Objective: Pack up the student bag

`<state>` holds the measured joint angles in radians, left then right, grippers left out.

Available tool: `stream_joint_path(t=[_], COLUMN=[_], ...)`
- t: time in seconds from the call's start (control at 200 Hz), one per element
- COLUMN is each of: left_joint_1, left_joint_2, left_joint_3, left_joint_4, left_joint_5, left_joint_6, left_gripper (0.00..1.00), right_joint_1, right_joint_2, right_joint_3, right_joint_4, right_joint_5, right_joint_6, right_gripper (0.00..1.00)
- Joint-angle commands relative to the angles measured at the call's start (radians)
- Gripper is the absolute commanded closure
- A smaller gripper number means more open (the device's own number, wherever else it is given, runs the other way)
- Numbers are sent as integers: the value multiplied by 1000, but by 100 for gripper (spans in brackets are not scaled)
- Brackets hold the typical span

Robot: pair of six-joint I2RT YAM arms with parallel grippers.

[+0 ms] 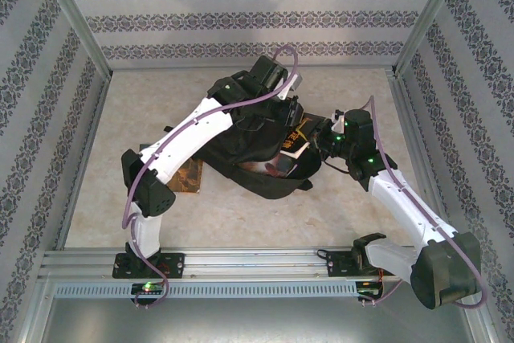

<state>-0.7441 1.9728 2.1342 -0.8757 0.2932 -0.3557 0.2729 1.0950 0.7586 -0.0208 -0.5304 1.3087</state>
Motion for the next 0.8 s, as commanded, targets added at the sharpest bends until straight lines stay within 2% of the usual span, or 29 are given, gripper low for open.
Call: stream_joint_path(t=[0.0, 0.225, 0.27, 0.37, 0.495, 0.63, 0.799], left_joint_1=[9, -1, -5, -24, -26, -24, -13], left_joint_2=[27, 35, 39, 53, 39, 33, 35], left_joint_3=[39, 41, 40, 48, 96, 248, 392], left_joint_4=[-66, -127, -132, -149, -158, -223, -326], left_joint_5=[26, -62, -67, -83, -155, -272, -328], left_joint_6=[-28, 21, 30, 70, 72, 120, 179], left_gripper=[61, 55, 64, 100, 100, 100, 100], right_joint_1=[7, 10, 10, 14, 14, 13, 19], right_joint_2=[-39, -51, -54, -62, -89, -132, -184], right_joint_3=[58, 44, 38, 26, 11, -54, -149], right_joint_4=[113, 119, 123, 120, 70, 38, 33], right_joint_5=[-48, -41, -40, -35, -27, -11, 40], right_joint_6=[-34, -38, -38, -47, -107, -157, -201], right_gripper=[100, 100, 100, 100, 100, 100, 100])
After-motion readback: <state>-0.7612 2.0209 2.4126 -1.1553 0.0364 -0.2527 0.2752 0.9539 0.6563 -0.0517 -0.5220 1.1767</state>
